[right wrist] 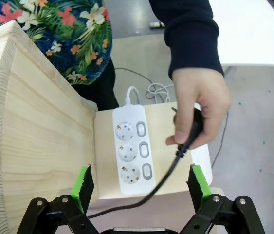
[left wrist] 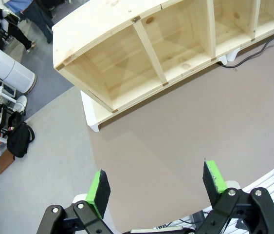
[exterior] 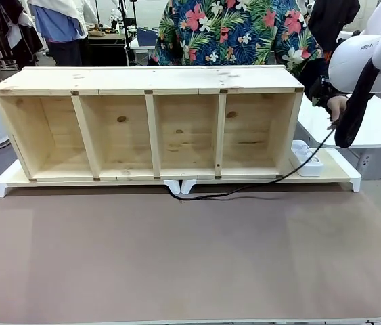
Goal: Perform cable management.
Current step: Release the Power Cable when the human grasps it.
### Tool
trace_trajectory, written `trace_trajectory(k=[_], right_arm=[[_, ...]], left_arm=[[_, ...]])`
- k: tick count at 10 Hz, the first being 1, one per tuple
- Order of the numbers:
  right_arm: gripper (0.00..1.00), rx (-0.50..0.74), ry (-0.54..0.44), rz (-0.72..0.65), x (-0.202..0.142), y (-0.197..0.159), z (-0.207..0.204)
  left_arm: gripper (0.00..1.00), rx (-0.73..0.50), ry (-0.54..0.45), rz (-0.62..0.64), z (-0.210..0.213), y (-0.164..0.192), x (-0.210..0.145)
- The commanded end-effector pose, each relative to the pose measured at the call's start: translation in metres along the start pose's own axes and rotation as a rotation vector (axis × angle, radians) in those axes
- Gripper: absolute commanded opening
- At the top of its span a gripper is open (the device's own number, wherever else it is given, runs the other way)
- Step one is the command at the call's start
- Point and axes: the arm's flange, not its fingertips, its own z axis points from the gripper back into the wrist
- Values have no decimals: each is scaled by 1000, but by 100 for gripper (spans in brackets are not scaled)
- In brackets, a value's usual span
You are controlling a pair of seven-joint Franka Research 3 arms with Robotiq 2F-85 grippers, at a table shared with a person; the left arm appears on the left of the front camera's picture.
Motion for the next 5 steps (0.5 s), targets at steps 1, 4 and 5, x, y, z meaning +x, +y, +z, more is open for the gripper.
trace_trajectory(k=[1,4,5], right_arm=[[100,0,3,-5,0,0,-1],[100,0,3,-5,0,0,-1],[100,0,3,-5,0,0,-1]], left_arm=[[100,-3,-10,-3,-1,1,1],[100,-3,-10,-3,-1,1,1],[100,-3,-10,-3,-1,1,1]])
